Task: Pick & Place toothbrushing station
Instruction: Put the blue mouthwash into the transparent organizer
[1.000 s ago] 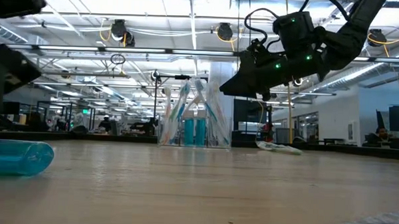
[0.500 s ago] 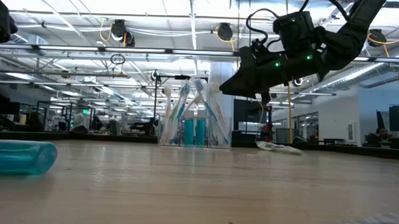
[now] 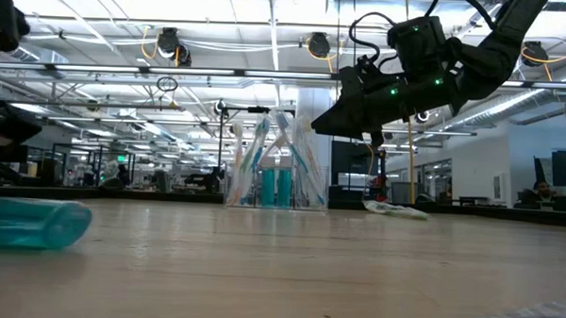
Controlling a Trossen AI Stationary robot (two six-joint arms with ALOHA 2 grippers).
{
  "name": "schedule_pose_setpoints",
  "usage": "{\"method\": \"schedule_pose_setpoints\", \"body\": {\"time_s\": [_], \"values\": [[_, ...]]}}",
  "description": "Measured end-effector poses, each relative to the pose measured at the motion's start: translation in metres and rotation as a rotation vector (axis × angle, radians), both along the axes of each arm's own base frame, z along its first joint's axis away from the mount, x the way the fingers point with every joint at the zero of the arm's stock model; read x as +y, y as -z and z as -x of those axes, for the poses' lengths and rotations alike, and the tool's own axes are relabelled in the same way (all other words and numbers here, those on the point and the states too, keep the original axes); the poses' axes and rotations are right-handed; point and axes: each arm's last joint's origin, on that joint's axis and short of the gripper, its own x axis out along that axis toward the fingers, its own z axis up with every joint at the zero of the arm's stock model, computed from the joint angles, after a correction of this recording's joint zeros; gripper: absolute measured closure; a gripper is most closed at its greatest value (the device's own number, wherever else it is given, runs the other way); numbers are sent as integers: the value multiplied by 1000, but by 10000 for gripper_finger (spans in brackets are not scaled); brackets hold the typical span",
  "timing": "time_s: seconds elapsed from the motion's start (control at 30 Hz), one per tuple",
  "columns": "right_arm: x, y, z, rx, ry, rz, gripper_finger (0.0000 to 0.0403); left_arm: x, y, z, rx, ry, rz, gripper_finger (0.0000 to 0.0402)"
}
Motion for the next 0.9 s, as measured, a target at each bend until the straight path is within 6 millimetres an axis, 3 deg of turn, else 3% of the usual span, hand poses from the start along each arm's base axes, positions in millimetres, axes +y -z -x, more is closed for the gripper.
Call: {"method": "schedule_pose_setpoints", "body": {"time_s": [0.07, 0.27, 0.5, 0.67, 0.9], "values": [[0, 0, 0, 0, -1, 0, 328, 4, -3, -3, -10, 14, -23, 319], [-1, 0, 1, 3, -50, -11, 328, 30, -22, -22, -71, 45, -148, 317], [-10, -20, 20, 73, -18, 44, 338, 73, -78, -58, -49, 298, -558, 300], [-12, -39, 36, 78, 43, 54, 351, 118, -124, -88, 61, 391, -914, 298], [-8, -57, 46, 58, 27, 140, 360, 187, -174, -116, 195, 456, -1266, 297]]}}
